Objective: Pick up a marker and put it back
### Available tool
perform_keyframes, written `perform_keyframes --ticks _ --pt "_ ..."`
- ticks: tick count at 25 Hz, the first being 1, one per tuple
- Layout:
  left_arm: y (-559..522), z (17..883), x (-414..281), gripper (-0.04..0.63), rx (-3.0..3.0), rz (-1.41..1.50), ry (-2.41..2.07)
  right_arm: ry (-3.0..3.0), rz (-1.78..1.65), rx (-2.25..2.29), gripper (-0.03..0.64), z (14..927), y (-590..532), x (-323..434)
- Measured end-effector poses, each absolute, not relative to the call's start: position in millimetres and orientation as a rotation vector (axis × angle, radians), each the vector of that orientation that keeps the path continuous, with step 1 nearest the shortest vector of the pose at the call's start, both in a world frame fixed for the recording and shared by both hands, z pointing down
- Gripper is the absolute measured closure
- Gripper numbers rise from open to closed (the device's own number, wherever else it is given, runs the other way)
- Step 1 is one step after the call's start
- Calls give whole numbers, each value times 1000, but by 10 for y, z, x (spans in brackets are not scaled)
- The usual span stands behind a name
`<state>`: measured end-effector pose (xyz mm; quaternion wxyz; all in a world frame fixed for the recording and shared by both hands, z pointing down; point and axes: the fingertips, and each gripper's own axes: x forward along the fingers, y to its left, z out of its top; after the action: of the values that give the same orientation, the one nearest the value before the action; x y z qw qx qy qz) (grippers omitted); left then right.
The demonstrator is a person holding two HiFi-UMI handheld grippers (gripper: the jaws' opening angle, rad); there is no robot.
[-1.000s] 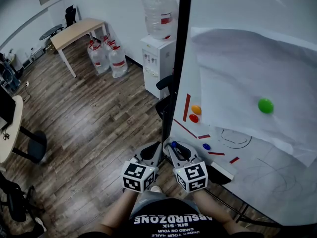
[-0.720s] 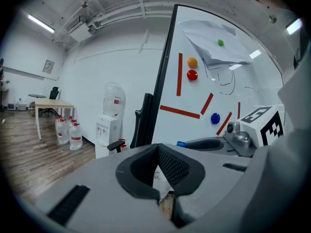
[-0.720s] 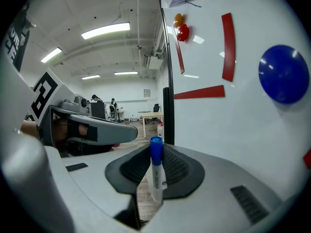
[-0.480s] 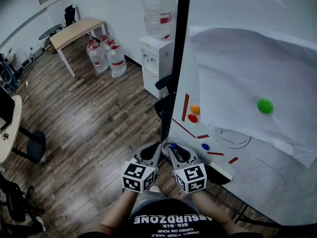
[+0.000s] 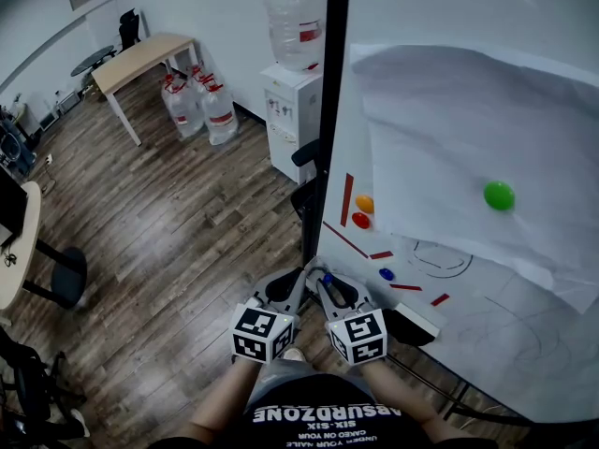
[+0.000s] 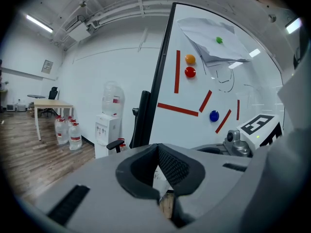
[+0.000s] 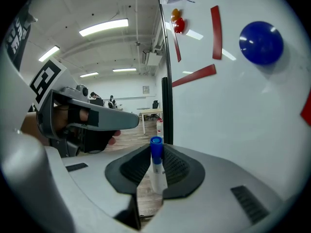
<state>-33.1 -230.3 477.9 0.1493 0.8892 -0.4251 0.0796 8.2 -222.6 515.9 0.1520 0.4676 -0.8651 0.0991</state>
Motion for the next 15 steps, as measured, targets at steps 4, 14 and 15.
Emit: perform_keyframes --ticks 4,14,15 --pt "-2302 4774 -330 588 2556 228 -1223 -2473 288 1330 549 5212 -2218 83" --pt "-2281 4787 -328 588 2552 236 -1226 -2471 288 1295 549 5288 -2184 37" --pt "-2278 4785 -329 588 2552 236 -1227 -2469 290 1294 549 5294 -2180 36"
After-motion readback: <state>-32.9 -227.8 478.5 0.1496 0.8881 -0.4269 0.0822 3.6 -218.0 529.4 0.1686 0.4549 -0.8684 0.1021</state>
